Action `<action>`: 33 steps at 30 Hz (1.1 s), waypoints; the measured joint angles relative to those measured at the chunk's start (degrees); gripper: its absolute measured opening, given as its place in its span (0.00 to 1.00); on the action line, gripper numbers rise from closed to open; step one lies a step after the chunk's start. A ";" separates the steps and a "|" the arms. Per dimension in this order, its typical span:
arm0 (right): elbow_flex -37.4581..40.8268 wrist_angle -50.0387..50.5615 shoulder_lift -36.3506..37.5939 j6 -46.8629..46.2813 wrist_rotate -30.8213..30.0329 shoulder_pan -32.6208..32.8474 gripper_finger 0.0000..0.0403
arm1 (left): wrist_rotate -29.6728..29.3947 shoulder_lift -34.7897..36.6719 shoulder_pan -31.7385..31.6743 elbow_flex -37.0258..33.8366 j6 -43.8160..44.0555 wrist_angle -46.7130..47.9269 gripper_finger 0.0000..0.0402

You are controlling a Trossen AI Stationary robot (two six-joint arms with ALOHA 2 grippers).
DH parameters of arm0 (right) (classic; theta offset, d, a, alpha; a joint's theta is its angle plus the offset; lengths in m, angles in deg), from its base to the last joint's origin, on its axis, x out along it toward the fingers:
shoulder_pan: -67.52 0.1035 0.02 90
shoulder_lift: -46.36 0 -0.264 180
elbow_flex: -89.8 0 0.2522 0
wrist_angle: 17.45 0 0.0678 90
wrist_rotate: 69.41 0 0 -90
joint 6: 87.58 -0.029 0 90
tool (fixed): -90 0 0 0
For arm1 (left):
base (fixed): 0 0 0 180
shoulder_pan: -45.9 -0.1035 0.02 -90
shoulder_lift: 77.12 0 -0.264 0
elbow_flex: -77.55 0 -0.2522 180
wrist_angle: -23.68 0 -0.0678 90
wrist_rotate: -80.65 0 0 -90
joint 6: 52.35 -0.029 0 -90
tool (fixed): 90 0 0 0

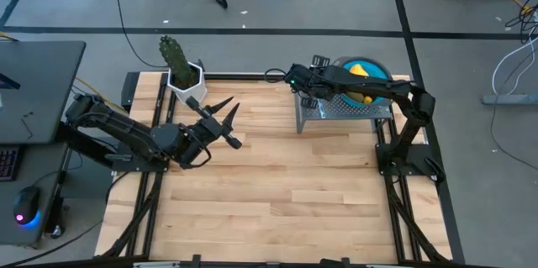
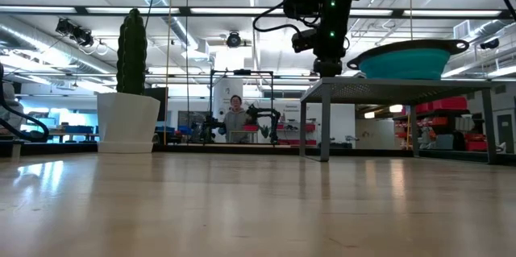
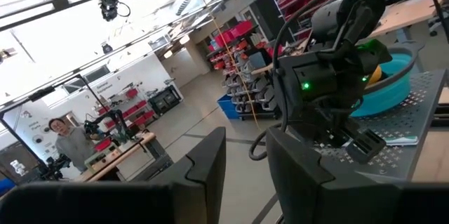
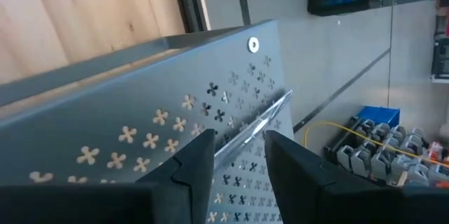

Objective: Pick & Place Fruit
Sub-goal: Put the knife to the left of the blue strainer bowl on the shelf

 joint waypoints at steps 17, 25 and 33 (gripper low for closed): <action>0.00 2.47 0.04 -1.25 0.21 -0.42 0.34 | 0.00 0.00 0.00 0.00 -0.09 0.02 0.28; -0.02 2.77 0.04 -2.21 -3.65 -0.42 0.34 | 0.00 0.00 0.00 0.00 -0.11 0.02 0.28; -0.02 2.47 0.04 -3.07 -3.65 -0.32 0.34 | 0.00 0.00 0.00 0.00 -0.11 0.01 0.28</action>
